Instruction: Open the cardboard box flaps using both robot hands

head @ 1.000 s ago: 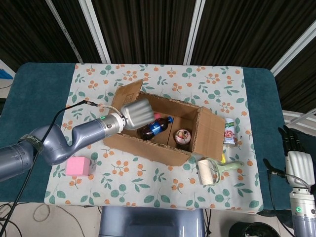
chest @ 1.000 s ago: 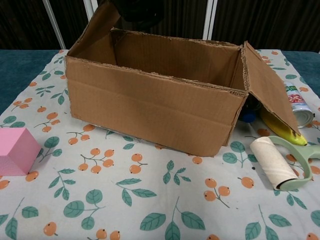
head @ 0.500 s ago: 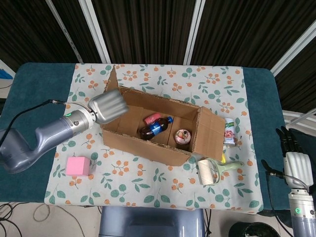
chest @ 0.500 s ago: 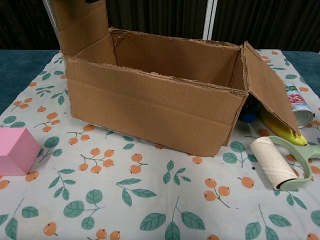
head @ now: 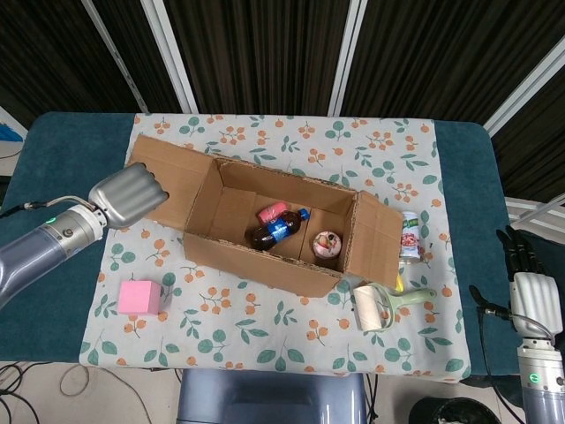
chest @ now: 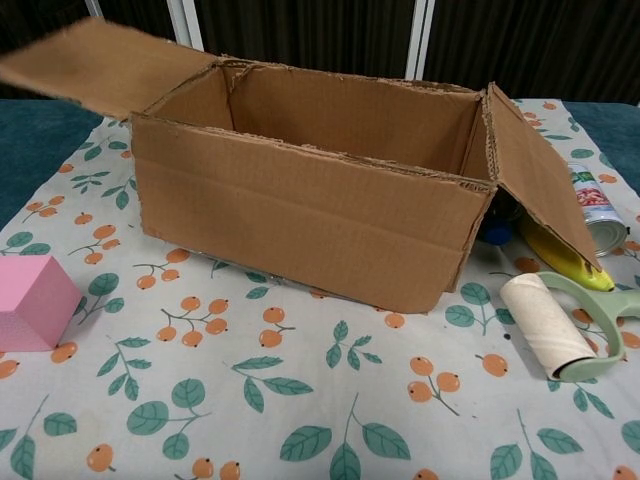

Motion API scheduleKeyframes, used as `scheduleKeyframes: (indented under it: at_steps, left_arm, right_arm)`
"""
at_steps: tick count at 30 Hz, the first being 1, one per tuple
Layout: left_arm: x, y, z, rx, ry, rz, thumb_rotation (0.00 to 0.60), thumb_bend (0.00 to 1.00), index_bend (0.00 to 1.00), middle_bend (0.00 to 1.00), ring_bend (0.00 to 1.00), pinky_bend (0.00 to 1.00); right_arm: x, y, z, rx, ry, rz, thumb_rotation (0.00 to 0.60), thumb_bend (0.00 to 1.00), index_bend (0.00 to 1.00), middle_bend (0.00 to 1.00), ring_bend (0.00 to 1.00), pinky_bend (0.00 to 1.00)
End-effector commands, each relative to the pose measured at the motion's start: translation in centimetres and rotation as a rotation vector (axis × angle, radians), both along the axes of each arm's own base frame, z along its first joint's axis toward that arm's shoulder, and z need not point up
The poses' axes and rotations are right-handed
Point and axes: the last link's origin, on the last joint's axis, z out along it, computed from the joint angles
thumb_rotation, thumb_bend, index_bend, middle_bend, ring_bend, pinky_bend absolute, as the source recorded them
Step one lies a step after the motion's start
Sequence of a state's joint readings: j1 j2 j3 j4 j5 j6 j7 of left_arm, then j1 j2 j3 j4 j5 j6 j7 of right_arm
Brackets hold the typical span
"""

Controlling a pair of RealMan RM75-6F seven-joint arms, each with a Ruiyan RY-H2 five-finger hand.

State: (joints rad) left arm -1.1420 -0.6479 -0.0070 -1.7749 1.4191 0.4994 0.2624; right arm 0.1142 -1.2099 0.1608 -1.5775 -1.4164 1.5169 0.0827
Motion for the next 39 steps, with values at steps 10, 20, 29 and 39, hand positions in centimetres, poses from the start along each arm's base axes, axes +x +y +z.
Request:
scheduleKeyframes:
  at_steps: [10,20,29,39]
  left_arm:
    - [-6.4,-3.8,0.4,0.200,-0.340,0.109,0.600,0.28,0.12,0.10,0.08,0.19]
    - [-12.0,-11.2,-2.4,0.397,-0.630,0.229,0.600,0.10,0.00,0.00,0.00,0.02]
    - [-18.0,-16.3,-4.4,0.514,-0.677,0.324,0.600,0.07,0.00,0.00,0.00,0.01]
    - [-20.8,-17.9,-4.7,0.539,-0.715,0.296,0.600,0.07,0.00,0.00,0.00,0.01]
  right_arm:
    - [0.1,0.1,-0.2,0.010,0.019,0.006,0.600,0.30,0.00,0.00,0.05,0.23]
    - [0.6,0.5,-0.4,0.028,0.084,0.068,0.600,0.25,0.00,0.00,0.02,0.23]
    - [0.4,0.9,-0.6,0.078,0.219,0.096,0.600,0.17,0.00,0.00,0.00,0.22]
    - [0.8,1.9,-0.8,0.116,0.325,0.104,0.600,0.16,0.00,0.00,0.00,0.21]
